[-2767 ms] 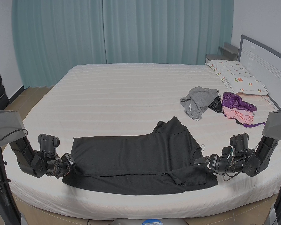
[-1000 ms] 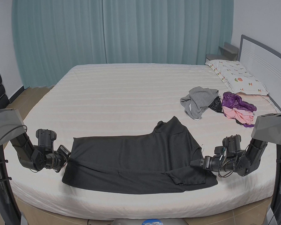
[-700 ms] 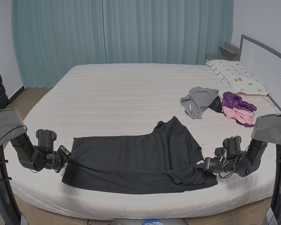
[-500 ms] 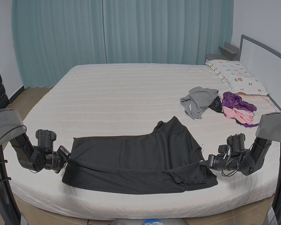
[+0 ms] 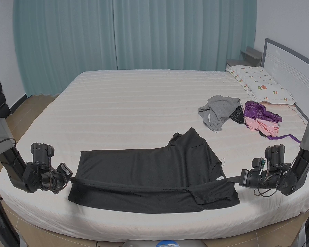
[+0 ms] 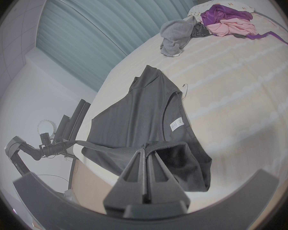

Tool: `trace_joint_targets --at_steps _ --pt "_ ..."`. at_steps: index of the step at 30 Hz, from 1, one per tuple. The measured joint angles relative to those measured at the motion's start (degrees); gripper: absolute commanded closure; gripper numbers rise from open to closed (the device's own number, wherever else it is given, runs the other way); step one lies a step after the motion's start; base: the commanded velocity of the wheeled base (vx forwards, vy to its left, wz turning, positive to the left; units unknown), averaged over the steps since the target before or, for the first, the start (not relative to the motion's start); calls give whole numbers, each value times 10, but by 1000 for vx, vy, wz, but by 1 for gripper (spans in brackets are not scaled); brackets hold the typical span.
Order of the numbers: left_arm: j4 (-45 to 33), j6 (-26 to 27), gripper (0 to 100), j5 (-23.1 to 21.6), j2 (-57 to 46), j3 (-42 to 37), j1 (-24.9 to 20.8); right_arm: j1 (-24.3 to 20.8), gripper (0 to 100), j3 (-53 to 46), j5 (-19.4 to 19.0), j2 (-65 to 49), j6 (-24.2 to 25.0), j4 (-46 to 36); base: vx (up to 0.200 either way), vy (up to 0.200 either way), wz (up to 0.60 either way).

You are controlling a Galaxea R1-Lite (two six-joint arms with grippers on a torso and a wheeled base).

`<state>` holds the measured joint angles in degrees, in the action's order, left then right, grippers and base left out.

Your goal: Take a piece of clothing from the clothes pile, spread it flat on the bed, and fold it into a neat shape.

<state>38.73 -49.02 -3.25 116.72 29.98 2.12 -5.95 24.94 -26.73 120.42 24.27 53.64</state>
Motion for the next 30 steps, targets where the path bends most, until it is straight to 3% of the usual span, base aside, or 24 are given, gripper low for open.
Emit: trace_joint_targets --at_steps 18,30 --pt "-143 77 100 0 -168 -71 -1 3 100 -111 -27 -122 2 21 0 0 0" --pt "-242 117 100 -24 -236 -91 0 2 100 -147 -28 -159 1 21 0 0 0"
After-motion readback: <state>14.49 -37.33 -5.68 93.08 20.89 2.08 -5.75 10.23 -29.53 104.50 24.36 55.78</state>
